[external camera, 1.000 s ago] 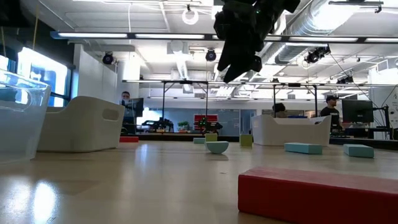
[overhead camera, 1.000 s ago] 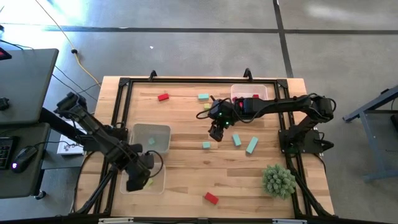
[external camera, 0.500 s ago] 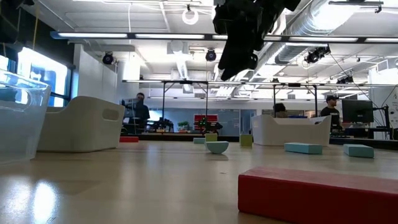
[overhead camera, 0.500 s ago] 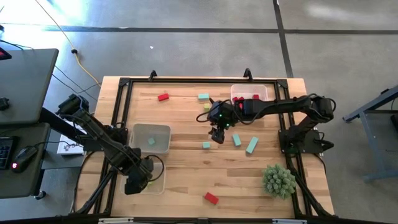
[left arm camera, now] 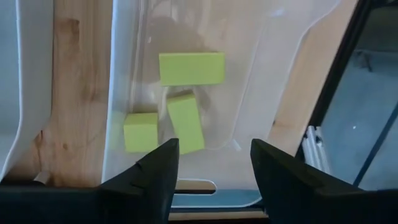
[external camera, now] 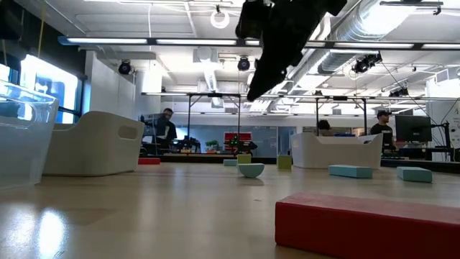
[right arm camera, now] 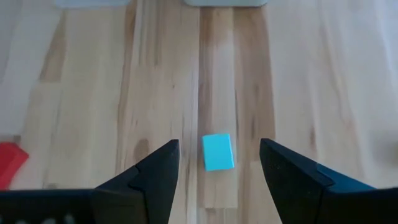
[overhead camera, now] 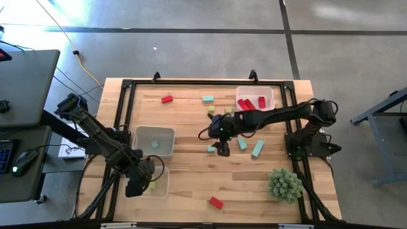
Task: Sort & place blocks by color
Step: Put the blue block into the gray bin
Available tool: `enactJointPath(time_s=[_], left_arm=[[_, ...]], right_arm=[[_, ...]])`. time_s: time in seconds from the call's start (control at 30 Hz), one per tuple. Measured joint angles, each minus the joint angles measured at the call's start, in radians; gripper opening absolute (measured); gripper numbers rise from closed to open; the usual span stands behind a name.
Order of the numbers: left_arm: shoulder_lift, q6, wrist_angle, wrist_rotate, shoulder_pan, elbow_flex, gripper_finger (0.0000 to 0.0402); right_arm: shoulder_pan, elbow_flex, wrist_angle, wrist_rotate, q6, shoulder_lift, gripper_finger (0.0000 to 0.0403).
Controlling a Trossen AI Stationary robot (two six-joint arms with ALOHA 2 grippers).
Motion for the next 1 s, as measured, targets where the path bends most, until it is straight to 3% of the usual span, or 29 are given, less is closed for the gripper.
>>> enactJointPath(time_s=[0.27, 0.63, 1.0], left_arm=[[-0.096, -0.009, 0.000, -0.022, 0.009, 0.000, 0.0191], [-0.237, -0.016, 0.014, -0.269, 0.095, 0.000, 0.0191], [-0.286, 0.101, 0.163, -0.495, 0.190, 0.000, 0.0191]], right_arm=[[0.009, 0.000, 0.021, -0.003, -0.016, 0.079, 0.0213], [0.008, 0.000, 0.044, 0.001, -0.016, 0.186, 0.0213], [0.008, 0.000, 0.049, 0.015, -0.016, 0.248, 0.0213]])
